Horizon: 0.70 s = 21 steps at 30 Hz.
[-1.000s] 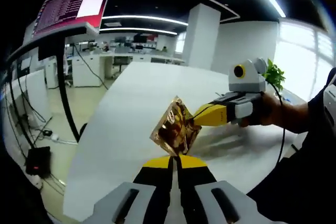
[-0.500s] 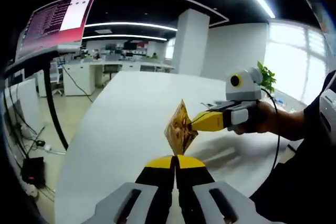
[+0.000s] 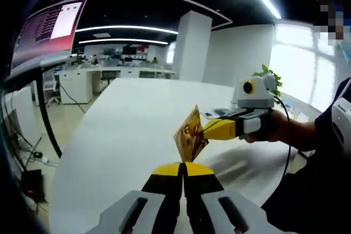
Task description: Arrange the skincare products in the storage area until every visible bottle or jar stands upright without overlapping.
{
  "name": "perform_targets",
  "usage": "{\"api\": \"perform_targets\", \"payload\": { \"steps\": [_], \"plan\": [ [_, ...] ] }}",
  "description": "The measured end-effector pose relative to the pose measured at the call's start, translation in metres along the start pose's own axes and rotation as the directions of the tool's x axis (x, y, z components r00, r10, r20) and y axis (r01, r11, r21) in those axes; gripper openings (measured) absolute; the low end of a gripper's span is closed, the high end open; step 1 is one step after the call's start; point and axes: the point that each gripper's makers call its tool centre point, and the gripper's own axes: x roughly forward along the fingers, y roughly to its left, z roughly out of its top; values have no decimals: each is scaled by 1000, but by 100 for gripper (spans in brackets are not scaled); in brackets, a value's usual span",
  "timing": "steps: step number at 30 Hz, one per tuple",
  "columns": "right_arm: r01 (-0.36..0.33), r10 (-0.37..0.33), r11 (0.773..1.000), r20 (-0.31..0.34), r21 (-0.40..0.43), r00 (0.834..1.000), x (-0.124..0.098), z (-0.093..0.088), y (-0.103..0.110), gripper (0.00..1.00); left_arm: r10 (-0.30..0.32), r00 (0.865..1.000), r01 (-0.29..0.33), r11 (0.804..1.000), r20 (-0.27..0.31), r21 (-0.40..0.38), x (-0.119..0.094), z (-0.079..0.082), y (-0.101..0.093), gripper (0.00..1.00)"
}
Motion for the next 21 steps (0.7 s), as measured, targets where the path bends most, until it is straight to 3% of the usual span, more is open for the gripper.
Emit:
{"api": "perform_targets", "payload": {
  "steps": [21],
  "plan": [
    [36,-36,999,-6,-8,999,-39,-8,-6,0,-51,999,51,999,-5,5,22,9,-23,0]
  ]
}}
